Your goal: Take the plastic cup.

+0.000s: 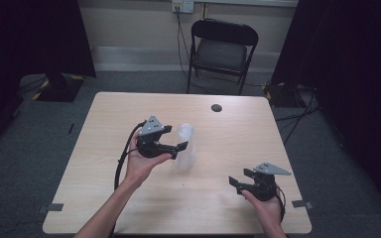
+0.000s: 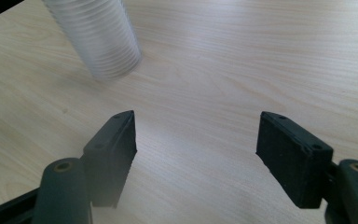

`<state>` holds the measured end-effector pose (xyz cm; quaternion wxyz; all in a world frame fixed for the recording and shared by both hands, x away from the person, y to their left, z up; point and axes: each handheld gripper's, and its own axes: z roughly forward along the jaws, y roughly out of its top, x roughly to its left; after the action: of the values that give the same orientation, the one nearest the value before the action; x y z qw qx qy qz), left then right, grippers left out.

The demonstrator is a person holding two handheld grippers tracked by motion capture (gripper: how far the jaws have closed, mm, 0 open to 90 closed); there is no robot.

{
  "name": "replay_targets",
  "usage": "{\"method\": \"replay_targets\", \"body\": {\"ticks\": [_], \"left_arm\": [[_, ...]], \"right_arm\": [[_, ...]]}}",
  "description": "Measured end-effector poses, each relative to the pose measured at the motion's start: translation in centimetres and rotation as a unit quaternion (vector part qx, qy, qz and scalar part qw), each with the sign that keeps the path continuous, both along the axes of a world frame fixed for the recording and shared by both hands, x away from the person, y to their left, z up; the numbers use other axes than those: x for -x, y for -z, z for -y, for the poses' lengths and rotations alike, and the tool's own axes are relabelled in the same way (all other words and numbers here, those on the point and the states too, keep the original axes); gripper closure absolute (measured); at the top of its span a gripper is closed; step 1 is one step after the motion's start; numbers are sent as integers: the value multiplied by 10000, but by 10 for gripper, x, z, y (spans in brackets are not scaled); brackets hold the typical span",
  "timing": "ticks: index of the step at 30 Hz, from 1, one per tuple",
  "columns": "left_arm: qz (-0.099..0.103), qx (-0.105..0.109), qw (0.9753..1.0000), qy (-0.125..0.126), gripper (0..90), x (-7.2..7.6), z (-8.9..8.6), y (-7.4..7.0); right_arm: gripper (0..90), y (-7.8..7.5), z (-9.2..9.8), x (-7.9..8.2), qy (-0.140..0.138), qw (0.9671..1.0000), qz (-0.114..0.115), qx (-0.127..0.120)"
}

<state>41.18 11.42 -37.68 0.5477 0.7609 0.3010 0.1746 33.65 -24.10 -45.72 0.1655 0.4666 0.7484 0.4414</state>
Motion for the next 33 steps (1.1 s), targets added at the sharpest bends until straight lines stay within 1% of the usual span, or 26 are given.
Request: {"method": "replay_targets", "body": {"ticks": [1,2,3,4,6,7,8,10,11,12,14,15,19,20,21,22,23,26,28,30,31,33], "left_arm": [[-18,68,10000,28,171,-2,0,2],[-142,77,9998,107,170,-3,-1,3],[-183,21,9997,130,166,-5,0,4],[-169,-16,9998,106,157,-6,1,6],[-210,-27,9997,152,158,-10,3,9],[-216,-46,9996,157,157,-12,5,10],[-177,-105,9996,167,157,-14,6,10],[-164,-111,9997,173,158,-17,8,12],[-158,-108,9996,204,164,-18,9,12],[-131,-158,9996,217,182,-19,9,12],[-123,-113,9995,270,181,-22,11,13],[-125,-140,9995,261,177,-23,13,14],[-126,-278,9989,357,172,-26,19,24],[-169,-265,9989,355,171,-27,21,28],[-164,-258,9989,367,171,-27,22,30],[-178,-333,9986,365,172,-27,23,32],[-187,-353,9986,344,174,-27,25,33],[-166,-358,9986,342,185,-28,27,35],[-221,-386,9983,366,189,-29,28,37],[-237,-365,9985,343,189,-30,28,39],[-236,-393,9984,338,189,-30,27,40],[-249,-383,9984,335,170,-31,28,42]], "right_arm": [[281,0,0,1,-6,10000,7,14],[281,-1,0,1,-26,10000,46,24],[282,-2,0,3,-25,10000,45,0],[281,-2,1,4,-48,10000,87,-1],[281,-2,1,6,-82,9999,133,4],[281,-2,2,7,-86,9999,149,-13],[281,-2,2,8,-73,9998,157,-12],[281,-2,4,10,-67,9998,173,-19],[281,-2,4,11,-54,9998,175,-25],[281,-2,5,12,-38,9998,178,-14],[281,-2,6,14,0,9998,175,10],[280,-1,7,14,24,9999,162,5],[277,-1,8,14,42,9999,146,-19],[277,0,8,14,36,9999,139,-56],[278,0,8,14,30,9999,130,-90],[285,0,8,13,17,9999,120,-92],[292,0,7,13,-6,9999,108,-68],[291,1,6,12,-33,9999,69,-87],[290,2,6,12,-26,9999,78,-103],[290,2,7,11,-24,9999,70,-122],[291,2,7,10,-20,9999,71,-133],[292,2,6,9,-53,9999,52,-132]]}}
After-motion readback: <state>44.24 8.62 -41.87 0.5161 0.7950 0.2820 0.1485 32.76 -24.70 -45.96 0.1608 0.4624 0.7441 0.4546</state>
